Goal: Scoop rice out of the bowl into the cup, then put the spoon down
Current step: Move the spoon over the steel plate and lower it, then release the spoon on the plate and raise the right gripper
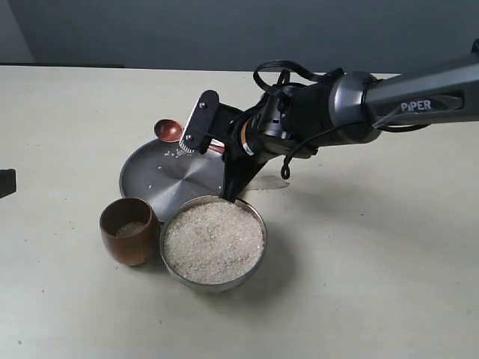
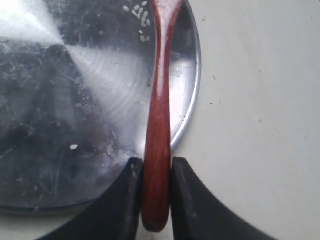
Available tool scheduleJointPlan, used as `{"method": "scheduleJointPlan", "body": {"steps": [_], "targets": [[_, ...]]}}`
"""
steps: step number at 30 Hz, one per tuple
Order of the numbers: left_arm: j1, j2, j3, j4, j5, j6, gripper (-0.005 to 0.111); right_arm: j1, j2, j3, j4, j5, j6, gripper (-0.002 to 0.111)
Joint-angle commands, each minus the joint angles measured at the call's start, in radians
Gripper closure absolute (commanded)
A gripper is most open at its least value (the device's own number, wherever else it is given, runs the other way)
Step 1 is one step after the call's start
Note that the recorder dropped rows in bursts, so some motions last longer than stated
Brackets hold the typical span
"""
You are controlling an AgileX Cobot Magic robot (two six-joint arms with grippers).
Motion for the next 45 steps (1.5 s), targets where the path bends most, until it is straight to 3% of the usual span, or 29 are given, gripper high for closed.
{"method": "scheduleJointPlan", "body": {"steps": [1, 4, 18, 20, 24, 30, 45], "targets": [[-0.003, 0.004, -0.008, 0.005, -0.008, 0.000, 0.106, -0.005, -0.009, -0.003, 0.010, 0.008, -0.001, 0.085], [-0.003, 0.004, -0.008, 0.005, -0.008, 0.000, 0.106, -0.005, -0.009, -0.003, 0.010, 0.010, -0.001, 0.079], [-0.003, 0.004, -0.008, 0.005, -0.011, 0.000, 0.106, -0.005, -0.144, -0.003, 0.004, -0.018, 0.064, 0.079], [-0.003, 0.004, -0.008, 0.005, -0.011, 0.000, 0.106, -0.005, -0.181, -0.003, 0.011, 0.012, 0.108, 0.083], [-0.003, 0.004, -0.008, 0.005, -0.011, 0.000, 0.106, -0.005, -0.243, -0.003, 0.029, 0.143, 0.159, 0.108], [-0.003, 0.004, -0.008, 0.005, -0.011, 0.000, 0.106, -0.005, -0.344, 0.005, 0.115, 0.346, 0.166, 0.108], [-0.003, 0.004, -0.008, 0.005, -0.011, 0.000, 0.106, -0.005, -0.787, 0.300, 0.200, 0.339, 0.247, 0.108]]}}
